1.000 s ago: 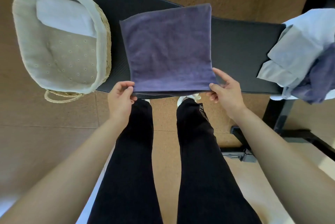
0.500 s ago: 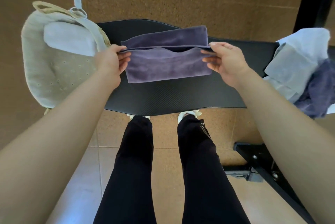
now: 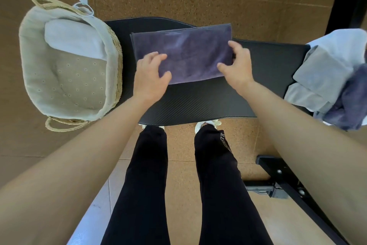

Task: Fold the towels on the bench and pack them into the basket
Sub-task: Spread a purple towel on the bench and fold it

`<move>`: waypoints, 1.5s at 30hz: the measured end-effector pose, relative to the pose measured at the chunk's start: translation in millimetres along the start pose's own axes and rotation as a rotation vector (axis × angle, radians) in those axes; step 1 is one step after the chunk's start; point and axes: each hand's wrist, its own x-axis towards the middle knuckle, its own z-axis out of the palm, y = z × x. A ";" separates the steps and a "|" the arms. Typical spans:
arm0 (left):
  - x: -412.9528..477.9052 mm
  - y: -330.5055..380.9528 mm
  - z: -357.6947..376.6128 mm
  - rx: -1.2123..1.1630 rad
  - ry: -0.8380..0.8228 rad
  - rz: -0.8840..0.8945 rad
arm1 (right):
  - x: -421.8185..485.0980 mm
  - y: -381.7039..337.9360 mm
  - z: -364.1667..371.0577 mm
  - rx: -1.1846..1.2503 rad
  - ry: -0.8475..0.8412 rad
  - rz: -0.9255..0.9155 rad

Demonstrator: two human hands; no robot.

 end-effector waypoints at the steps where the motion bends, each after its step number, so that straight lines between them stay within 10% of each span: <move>1: -2.1 -2.9 4.9 0.082 -0.050 0.014 | -2.7 5.5 4.1 -0.071 -0.017 -0.024; 30: -26.3 -15.8 53.4 0.696 -0.119 0.144 | -68.5 45.8 19.6 0.295 -0.215 0.401; 40: -29.0 -13.4 57.7 0.589 -0.112 0.097 | -103.1 -14.5 15.8 0.350 -0.394 -0.006; 45: -24.3 -22.6 41.7 -0.034 -0.070 0.048 | -105.7 -33.1 42.8 0.234 -0.443 -0.080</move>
